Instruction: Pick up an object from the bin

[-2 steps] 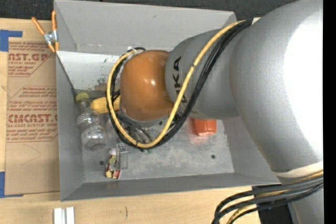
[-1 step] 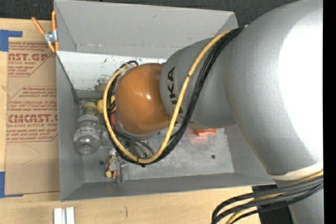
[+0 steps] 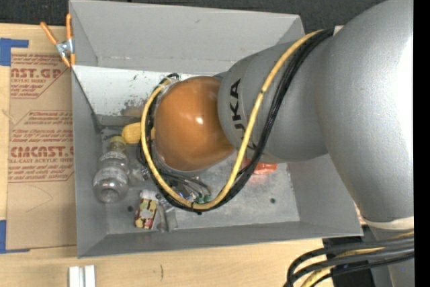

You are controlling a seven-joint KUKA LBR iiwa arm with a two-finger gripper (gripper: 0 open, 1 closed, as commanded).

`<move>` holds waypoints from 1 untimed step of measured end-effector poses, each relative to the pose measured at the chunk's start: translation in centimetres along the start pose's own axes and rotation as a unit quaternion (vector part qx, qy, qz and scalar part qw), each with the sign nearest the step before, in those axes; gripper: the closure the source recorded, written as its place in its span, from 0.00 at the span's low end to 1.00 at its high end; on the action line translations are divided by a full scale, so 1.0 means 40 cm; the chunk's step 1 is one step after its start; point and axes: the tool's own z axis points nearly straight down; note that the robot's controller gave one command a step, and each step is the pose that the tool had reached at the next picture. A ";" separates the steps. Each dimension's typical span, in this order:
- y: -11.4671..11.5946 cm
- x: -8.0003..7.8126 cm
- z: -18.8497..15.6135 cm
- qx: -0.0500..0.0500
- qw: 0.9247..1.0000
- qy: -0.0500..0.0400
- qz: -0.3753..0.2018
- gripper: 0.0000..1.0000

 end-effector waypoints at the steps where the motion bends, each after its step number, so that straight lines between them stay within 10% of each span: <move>1: -0.036 0.006 0.154 0.005 1.000 0.001 -0.028 0.00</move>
Offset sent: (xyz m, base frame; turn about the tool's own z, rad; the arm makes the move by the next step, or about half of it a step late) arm 0.0125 0.0066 -0.0618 -0.3517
